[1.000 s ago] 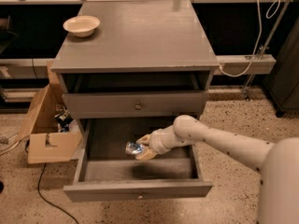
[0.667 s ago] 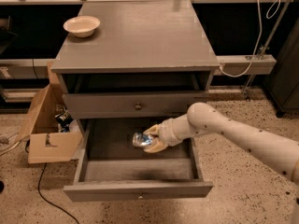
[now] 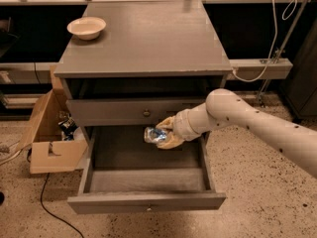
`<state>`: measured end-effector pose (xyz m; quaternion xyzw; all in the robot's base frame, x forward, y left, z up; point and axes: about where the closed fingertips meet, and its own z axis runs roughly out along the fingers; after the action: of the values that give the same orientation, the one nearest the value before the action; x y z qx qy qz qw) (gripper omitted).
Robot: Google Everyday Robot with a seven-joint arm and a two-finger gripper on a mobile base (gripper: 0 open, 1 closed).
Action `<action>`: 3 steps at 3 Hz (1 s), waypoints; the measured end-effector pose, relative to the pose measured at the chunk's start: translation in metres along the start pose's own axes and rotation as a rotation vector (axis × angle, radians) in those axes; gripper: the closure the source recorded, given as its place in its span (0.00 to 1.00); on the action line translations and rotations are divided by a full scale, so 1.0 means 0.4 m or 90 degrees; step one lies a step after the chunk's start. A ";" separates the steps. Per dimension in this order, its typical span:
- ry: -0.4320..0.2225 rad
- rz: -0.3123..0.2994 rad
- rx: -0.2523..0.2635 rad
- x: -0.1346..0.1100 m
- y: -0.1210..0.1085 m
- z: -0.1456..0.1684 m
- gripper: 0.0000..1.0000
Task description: Pick redbull can from middle drawer and place on counter
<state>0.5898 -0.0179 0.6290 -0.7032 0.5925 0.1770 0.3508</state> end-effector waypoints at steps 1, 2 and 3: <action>0.000 0.000 0.000 0.000 0.000 0.000 1.00; 0.054 -0.035 0.020 -0.129 -0.041 -0.129 1.00; 0.116 -0.069 0.057 -0.293 -0.108 -0.290 1.00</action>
Offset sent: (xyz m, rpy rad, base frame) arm -0.0160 -0.0046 0.2406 -0.2603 -0.2241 -0.0232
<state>0.5843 -0.0141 0.7994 -0.7310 0.5905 0.0668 0.3354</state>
